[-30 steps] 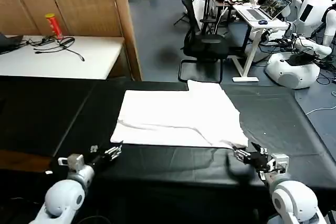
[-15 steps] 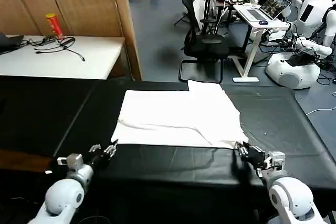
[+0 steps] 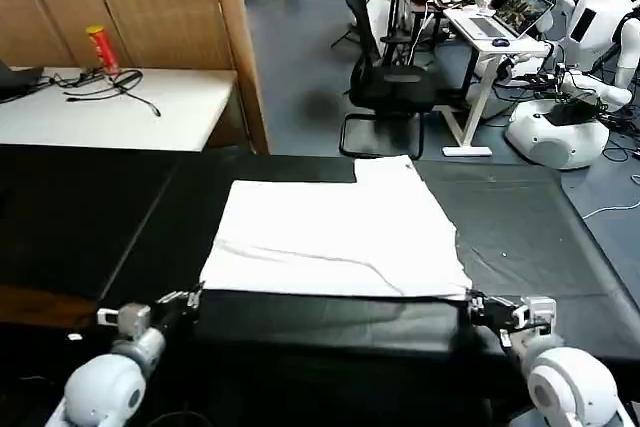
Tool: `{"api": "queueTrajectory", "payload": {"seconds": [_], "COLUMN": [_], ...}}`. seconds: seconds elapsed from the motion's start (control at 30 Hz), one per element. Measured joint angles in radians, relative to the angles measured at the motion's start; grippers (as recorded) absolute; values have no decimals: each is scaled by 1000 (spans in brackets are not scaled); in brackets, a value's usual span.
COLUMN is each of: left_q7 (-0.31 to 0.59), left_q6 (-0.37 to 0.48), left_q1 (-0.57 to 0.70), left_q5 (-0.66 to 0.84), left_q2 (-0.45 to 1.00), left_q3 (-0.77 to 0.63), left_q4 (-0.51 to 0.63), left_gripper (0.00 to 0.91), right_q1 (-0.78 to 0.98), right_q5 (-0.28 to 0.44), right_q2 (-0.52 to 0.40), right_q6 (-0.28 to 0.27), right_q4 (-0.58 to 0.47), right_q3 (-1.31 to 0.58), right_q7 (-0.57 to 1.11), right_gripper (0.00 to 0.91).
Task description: Fold and organize the clothes.
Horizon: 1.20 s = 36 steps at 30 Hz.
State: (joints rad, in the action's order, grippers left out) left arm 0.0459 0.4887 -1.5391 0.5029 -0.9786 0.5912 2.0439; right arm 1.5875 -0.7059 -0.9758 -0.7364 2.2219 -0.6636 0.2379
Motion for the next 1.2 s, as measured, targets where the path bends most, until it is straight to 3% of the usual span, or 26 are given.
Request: {"api": "queueTrajectory", "payload": {"seconds": [0.27, 0.3, 0.33, 0.37, 0.4, 0.7, 0.93, 1.07, 1.2], "left_q7": [1, 1, 2, 2, 3, 20, 17, 35, 67], "left_q6": [-14, -16, -17, -17, -15, 28, 52, 22, 29], "left_q1": [-147, -165, -181, -195, -207, -270, -264, -206, -63], "left_q5": [-30, -31, -31, -31, -31, -18, -8, 65, 125], "left_q2": [19, 19, 18, 17, 15, 3, -4, -4, -6], "left_q3": [60, 66, 72, 75, 79, 118, 153, 171, 140], "left_q4": [81, 87, 91, 93, 99, 157, 196, 195, 145], "left_gripper": [0, 527, 878, 878, 878, 878, 878, 878, 878], "right_q1": [85, 89, 91, 94, 96, 139, 112, 11, -154], "right_q5": [4, 4, 5, 9, 13, 60, 28, 3, 0], "right_q2": [-1, -3, -4, -5, -5, 5, 11, 29, 50], "right_q6": [0, 0, 0, 0, 0, 0, 0, 0, 11], "right_q4": [24, 24, 26, 32, 37, 110, 148, 116, 27], "right_q3": [10, 12, 13, 13, 12, -19, -51, -42, -4], "right_q7": [0, -3, -7, -12, -15, -35, -73, -94, -115], "right_gripper": [0, 0, 10, 185, 878, 878, 878, 878, 878]}}
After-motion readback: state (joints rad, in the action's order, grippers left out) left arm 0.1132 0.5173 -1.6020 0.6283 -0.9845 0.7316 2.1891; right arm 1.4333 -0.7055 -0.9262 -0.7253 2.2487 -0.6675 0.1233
